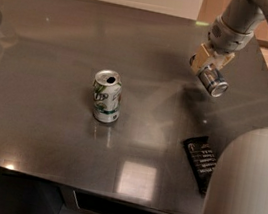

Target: Pick redbull can

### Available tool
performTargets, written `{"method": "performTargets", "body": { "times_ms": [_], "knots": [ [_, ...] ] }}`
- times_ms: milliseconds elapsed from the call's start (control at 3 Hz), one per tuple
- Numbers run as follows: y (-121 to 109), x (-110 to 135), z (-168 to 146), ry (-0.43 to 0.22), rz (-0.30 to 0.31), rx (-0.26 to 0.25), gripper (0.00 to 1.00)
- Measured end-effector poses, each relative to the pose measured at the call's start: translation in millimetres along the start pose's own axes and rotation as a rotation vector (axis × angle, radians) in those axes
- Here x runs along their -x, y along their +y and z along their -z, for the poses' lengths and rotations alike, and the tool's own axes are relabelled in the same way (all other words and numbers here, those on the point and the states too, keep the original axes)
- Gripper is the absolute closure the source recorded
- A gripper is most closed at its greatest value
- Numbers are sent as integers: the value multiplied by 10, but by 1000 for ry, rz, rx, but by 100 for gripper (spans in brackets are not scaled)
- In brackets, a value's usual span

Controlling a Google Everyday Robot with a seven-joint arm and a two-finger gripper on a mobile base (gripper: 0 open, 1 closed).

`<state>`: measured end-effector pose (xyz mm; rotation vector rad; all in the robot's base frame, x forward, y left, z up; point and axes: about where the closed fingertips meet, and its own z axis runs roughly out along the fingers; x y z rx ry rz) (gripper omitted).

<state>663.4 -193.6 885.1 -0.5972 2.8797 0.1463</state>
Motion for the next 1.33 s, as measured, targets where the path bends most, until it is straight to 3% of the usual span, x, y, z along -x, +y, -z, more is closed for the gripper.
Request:
{"method": "performTargets", "body": {
  "times_ms": [667, 1000, 1333],
  "knots": [
    [420, 128, 500, -59, 249, 41, 100],
    [515, 255, 655, -116, 319, 36, 100],
    [516, 322, 634, -136, 320, 32, 100]
  ]
}}
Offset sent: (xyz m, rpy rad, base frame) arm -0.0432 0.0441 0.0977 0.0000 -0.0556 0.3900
